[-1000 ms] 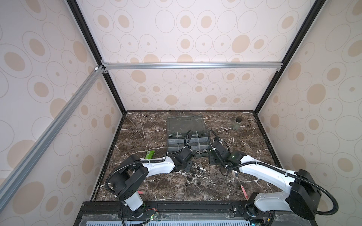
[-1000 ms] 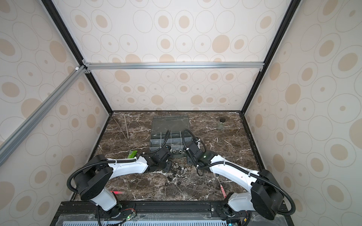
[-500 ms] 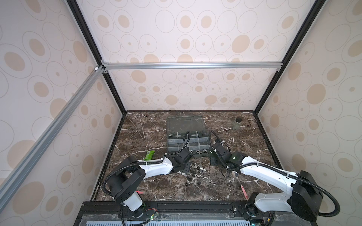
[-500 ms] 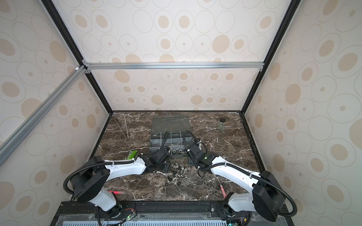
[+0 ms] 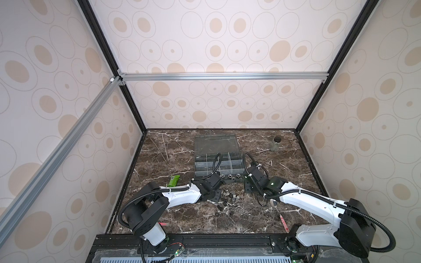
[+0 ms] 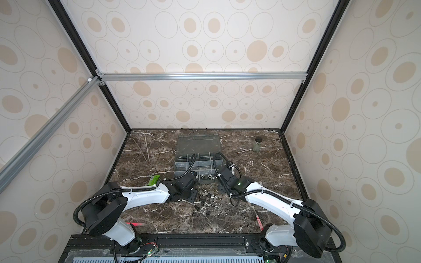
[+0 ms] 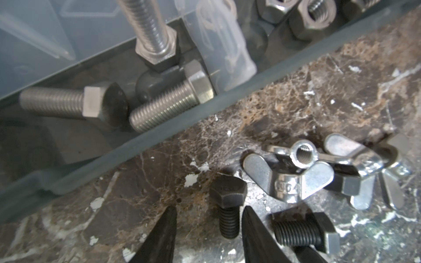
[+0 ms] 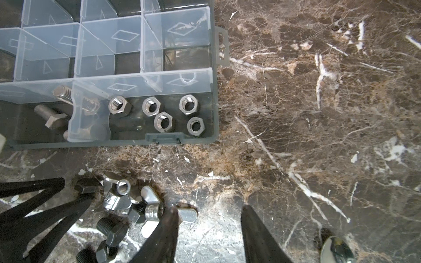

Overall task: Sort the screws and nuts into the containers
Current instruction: 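Close the left gripper on the black hex bolt's head, then lift the black bolt off the pile with the left gripper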

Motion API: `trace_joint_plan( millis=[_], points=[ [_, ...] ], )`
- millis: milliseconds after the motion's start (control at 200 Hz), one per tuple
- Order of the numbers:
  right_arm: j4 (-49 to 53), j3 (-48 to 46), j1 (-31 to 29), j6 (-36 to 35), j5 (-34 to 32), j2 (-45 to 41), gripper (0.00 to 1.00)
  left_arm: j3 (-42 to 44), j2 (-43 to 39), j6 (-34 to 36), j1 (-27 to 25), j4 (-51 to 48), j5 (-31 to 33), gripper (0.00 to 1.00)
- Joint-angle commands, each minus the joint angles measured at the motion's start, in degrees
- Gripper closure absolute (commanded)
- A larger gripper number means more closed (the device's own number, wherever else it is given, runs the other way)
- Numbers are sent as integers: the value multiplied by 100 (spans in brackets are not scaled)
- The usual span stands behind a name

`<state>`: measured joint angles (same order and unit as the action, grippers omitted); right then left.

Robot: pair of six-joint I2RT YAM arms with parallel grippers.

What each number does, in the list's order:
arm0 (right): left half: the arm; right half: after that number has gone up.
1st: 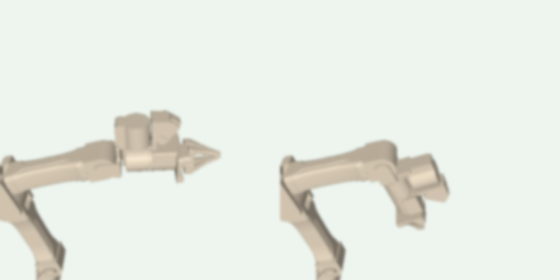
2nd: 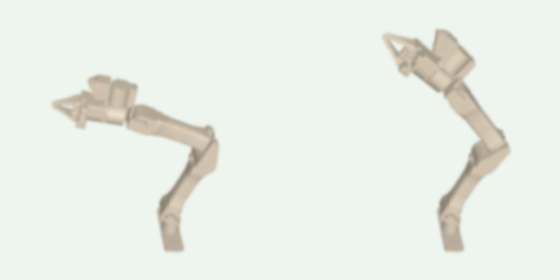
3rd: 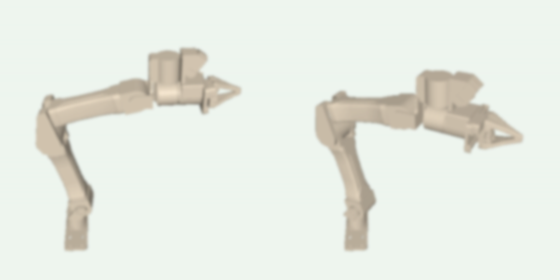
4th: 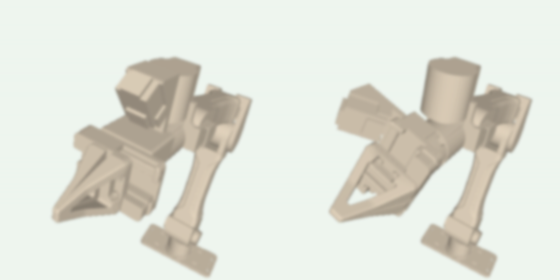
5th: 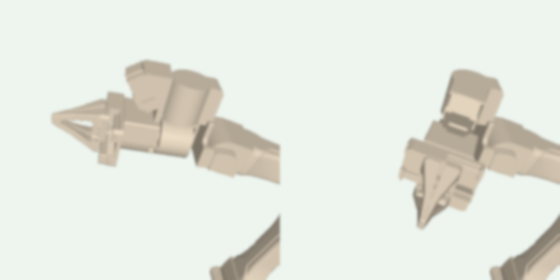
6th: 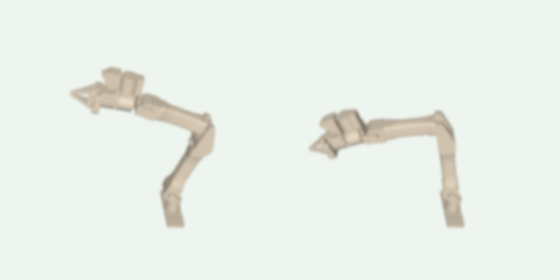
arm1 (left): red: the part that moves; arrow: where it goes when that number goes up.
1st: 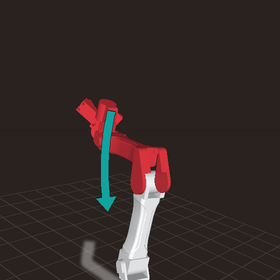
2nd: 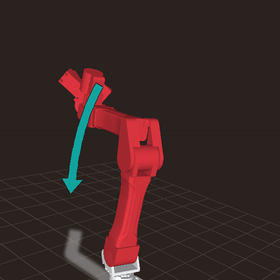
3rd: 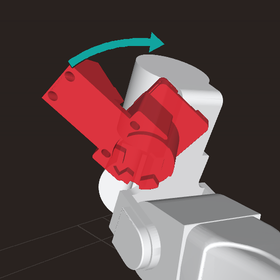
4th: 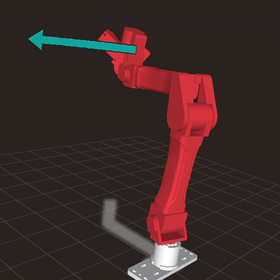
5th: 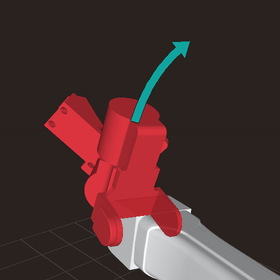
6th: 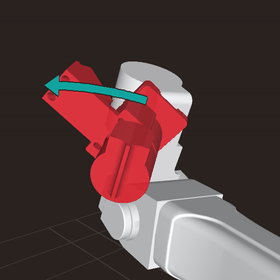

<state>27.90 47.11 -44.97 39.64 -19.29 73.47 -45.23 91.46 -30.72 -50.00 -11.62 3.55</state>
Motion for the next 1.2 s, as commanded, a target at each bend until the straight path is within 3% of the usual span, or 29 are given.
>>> trace_joint_plan(
  millis=[0,330,640,735,925,1195],
  points=[
    [158,-35,-20,97,-100,-147,52,-1,-7,110,-68,51,-3,55],
    [165,-167,-18,185,-137,-285,52,38,125,134,-103,142,-30,67],
    [167,-216,-16,211,-137,-298,52,-29,453,286,-203,14,47,71],
    [151,-240,-19,211,-137,-297,52,0,470,294,-227,3,83,79],
    [171,-244,-18,211,-147,-329,52,-90,271,340,-222,-109,131,92],
    [206,-321,-20,237,-181,-452,52,-684,-562,742,-174,-561,309,96]
  ],
)
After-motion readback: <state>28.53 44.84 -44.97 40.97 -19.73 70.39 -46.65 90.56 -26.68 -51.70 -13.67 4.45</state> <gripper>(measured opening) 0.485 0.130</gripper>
